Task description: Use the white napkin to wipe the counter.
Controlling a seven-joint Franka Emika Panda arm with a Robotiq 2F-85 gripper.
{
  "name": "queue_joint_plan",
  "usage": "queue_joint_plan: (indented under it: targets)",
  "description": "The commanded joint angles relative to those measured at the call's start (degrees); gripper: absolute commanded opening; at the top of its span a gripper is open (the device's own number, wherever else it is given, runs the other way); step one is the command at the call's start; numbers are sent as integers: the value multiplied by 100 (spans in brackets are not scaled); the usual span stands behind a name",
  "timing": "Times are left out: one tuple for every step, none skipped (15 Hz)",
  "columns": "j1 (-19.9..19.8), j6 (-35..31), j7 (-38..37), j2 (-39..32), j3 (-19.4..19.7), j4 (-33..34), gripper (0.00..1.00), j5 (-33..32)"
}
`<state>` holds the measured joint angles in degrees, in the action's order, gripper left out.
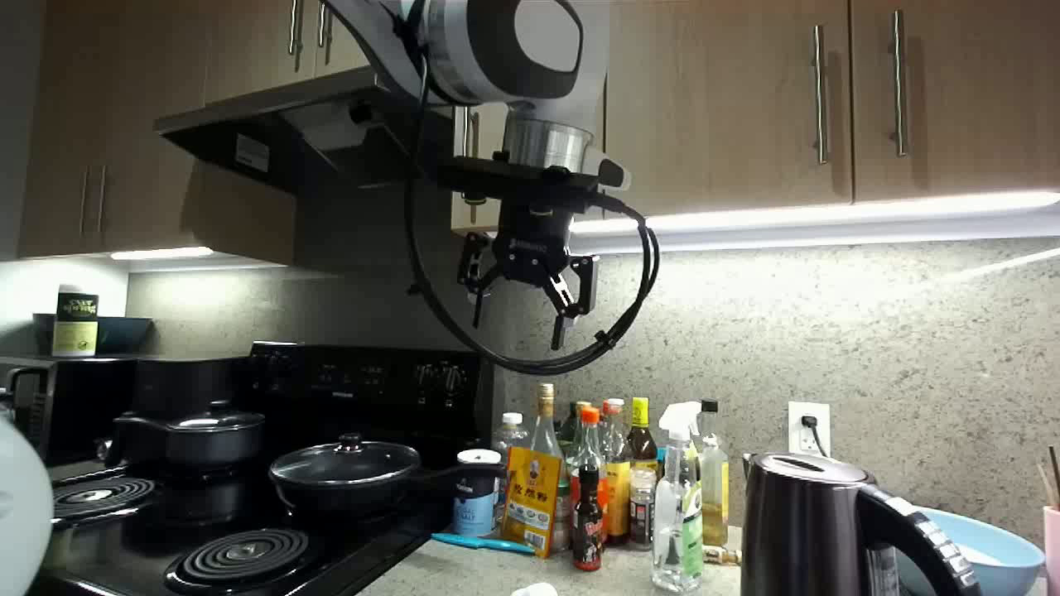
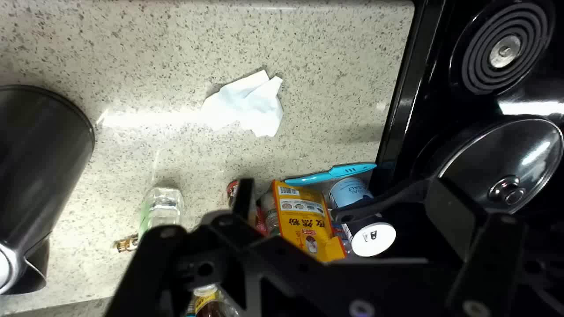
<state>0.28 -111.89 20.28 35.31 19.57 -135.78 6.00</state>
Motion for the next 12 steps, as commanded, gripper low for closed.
queue_joint_plan:
  targets:
    - [-173, 20, 87, -41, -133, 13, 100, 101]
    - [-173, 20, 87, -41, -133, 13, 100, 101]
    - [-173, 20, 87, -41, -133, 13, 100, 101]
    - [-173, 20, 87, -41, -133, 13, 100, 101]
    - [-173, 20, 87, -41, -133, 13, 100, 101]
    - [-162, -6, 122, -144, -93, -4, 100, 120]
    - [-163, -66, 164, -229, -55, -25, 100, 124]
    - [-129, -141, 286, -355, 25, -78, 100, 174]
    - [-123, -266, 349, -495, 87, -150, 100, 214]
    - [-134, -355, 384, -638, 126, -190, 100, 223]
    - [-147, -460, 428, -812, 174, -228, 100, 238]
    - [-187, -700, 452, -1003, 196, -300, 100, 209]
